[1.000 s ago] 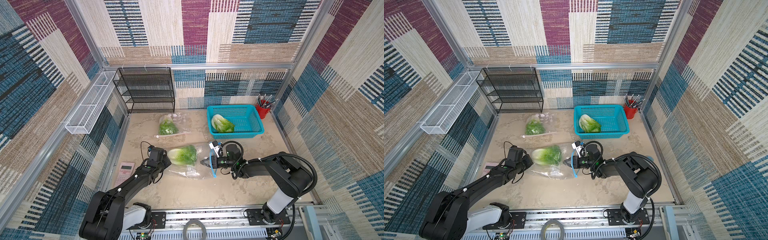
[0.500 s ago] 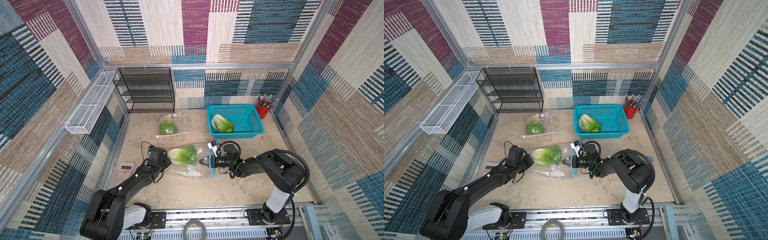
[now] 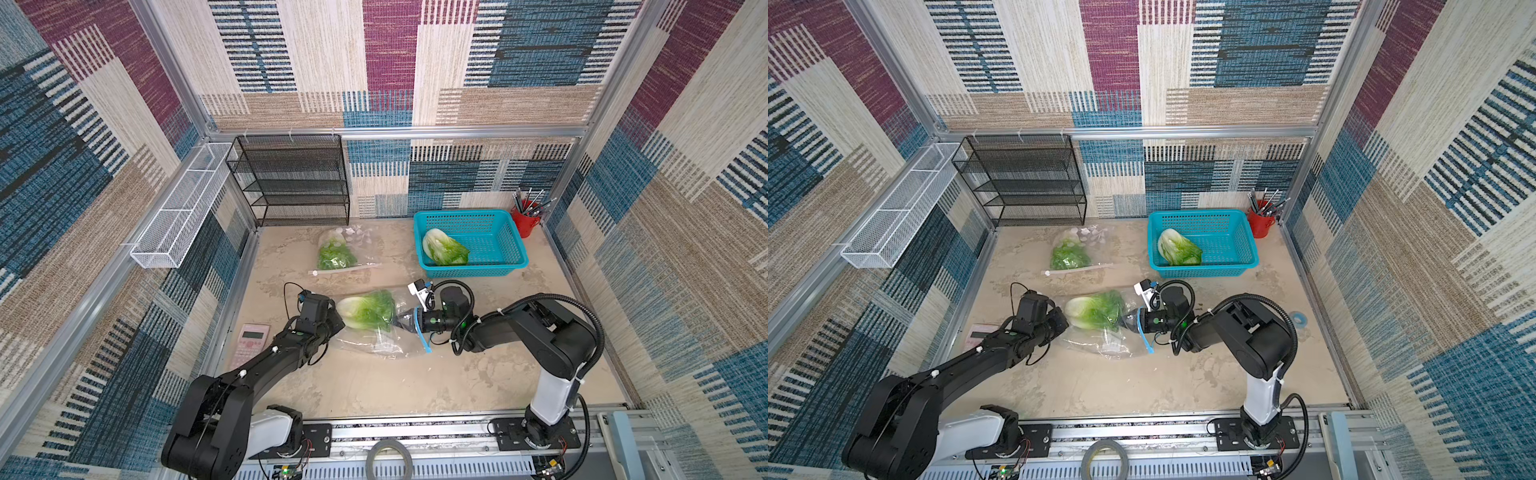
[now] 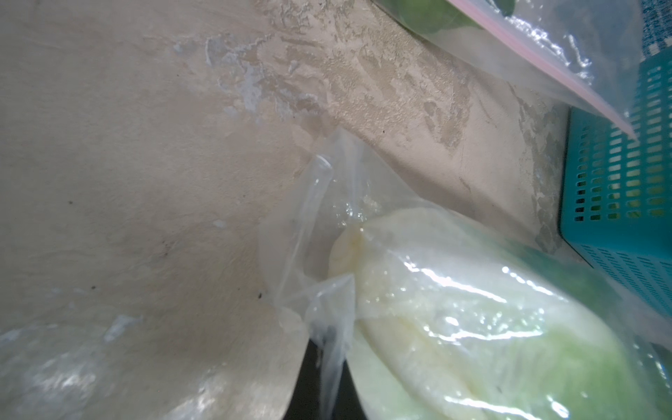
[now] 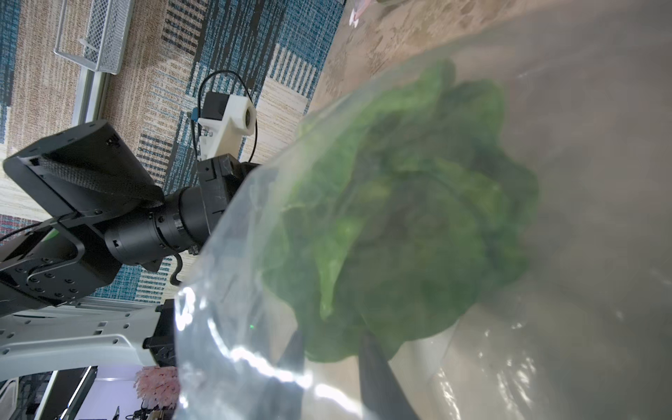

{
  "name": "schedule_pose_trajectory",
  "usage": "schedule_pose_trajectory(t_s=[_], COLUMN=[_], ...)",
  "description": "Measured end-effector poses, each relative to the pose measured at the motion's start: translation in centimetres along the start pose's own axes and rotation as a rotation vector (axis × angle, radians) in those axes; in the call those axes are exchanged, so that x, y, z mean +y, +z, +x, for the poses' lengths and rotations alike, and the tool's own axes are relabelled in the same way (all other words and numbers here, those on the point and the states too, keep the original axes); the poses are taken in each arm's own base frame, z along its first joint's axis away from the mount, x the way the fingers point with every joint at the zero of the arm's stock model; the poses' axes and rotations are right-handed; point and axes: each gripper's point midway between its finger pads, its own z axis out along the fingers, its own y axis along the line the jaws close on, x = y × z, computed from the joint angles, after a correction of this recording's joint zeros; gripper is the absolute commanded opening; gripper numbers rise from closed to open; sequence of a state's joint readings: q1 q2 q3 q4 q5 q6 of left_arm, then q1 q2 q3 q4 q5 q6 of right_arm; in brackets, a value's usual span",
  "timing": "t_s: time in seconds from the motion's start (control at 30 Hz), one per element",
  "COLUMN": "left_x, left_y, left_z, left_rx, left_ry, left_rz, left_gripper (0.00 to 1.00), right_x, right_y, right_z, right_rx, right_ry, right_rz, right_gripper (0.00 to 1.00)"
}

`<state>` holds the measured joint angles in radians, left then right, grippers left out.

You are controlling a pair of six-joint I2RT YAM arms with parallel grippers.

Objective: Open the zip-top bag and take out the chinese cabbages
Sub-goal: Pick up the Chinese cabbage from the zipper food storage bag.

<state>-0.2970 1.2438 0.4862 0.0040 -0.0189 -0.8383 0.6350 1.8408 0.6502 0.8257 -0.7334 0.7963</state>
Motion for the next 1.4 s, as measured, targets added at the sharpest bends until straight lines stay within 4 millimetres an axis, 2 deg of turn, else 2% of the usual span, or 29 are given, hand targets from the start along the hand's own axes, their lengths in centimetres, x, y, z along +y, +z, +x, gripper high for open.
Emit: schedule_pose_trajectory(t_s=[0.07,0.13,0.33,0.57,0.87,1.0,1.13,1.27,1.4], left_x=[0.0,0.0,-0.1,-0.3,-0.5,-0.8,-1.0,-1.3,-1.5], left_y=[0.0,0.1,0.2,0.3,0.6,0.7,0.9,0.9,1.0], left_z=[0.0,0.0,0.2,0.3,0.6,0.6,0.7,0.7,1.0], left_rx=[0.0,0.001,0.006,0.011,0.026,0.03,0.034,0.035,0.041], left_ry=[0.0,0.001,0.003,0.004,0.009,0.012,0.015,0.017,0.022], left_rz=[0.0,0.0,0.003,0.01,0.018,0.022,0.025,0.033,0.038], left_gripper=[0.0,0.0,0.0,0.0,0.0,0.0,0.0,0.0,0.0], right_x=[0.0,0.2,0.4,0.8,0.8,0.8,0.6,0.4,0.3], right_y=[0.1,0.1,0.3,0.7,1.6,1.9,2.3,2.6,2.8], right_z=[0.0,-0.1,-0.5,-1.1,-1.3,-1.4,-1.6,-1.8,-2.0], right_rx=[0.0,-0.002,-0.008,-0.018,-0.007,0.0,0.001,0.002,-0.002], right_ry=[0.002,0.002,-0.005,-0.019,-0.018,-0.012,-0.003,0.01,0.014], right_rz=[-0.001,-0.005,-0.015,-0.029,-0.049,-0.057,-0.058,-0.057,-0.059], right_gripper=[0.28,0.36,0.52,0.62,0.68,0.68,0.64,0.57,0.42])
